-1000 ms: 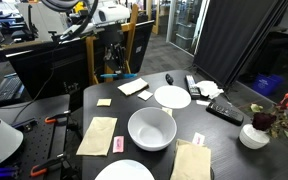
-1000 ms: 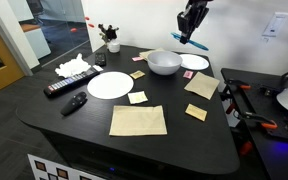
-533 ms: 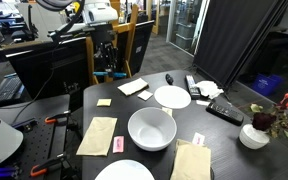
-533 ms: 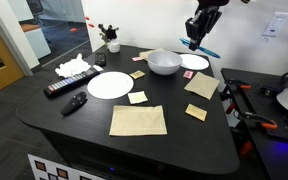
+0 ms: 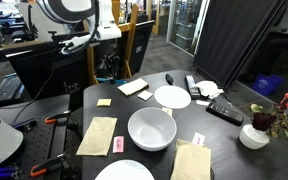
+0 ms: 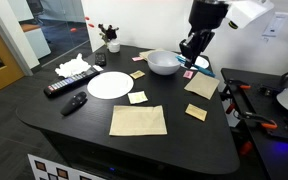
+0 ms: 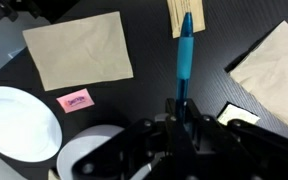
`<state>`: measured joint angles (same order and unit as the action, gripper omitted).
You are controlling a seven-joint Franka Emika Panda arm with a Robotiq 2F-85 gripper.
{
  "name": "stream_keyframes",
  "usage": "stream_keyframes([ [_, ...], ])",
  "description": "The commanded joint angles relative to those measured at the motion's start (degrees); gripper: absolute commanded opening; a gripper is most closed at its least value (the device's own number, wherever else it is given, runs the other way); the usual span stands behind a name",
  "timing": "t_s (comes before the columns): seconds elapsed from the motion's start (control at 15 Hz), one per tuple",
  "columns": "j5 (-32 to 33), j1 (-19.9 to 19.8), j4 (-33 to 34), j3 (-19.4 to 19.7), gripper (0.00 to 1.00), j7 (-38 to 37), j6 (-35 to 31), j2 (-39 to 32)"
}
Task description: Remove the green pen from the grey bowl
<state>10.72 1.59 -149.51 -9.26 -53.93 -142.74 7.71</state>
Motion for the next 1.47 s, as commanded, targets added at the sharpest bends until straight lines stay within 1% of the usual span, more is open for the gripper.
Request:
stream_keyframes([
  [0.0, -4.38, 1.10, 1.41, 1.00, 0.03, 3.86, -4.88, -5.31],
  [0.2, -4.48, 1.27, 2.67, 1.37, 0.03, 3.72, -8.17, -9.96],
  [0.4, -3.22, 1.94, 5.04, 2.35, 0.03, 1.88, -10.10, -14.96],
  [0.6, -3.13, 3.34, 7.90, 4.16, 0.03, 1.36, -11.30, -19.51],
  [0.87, -4.72, 5.39, 11.65, 6.52, 0.03, 1.98, -12.22, -24.79],
  [1.0, -5.36, 6.29, 12.70, 7.39, 0.03, 2.05, -12.39, -26.32],
  [1.2, -5.27, 8.13, 12.40, 9.09, 0.03, 1.08, -13.73, -26.74],
  [1.27, -5.00, 8.76, 12.18, 9.68, 0.13, 0.73, -14.22, -26.71],
  [1.33, -4.54, 9.47, 11.82, 10.38, 0.37, 0.08, -14.87, -26.47],
  [1.4, -4.02, 10.31, 11.20, 11.07, 0.38, -0.58, -15.27, -25.62],
])
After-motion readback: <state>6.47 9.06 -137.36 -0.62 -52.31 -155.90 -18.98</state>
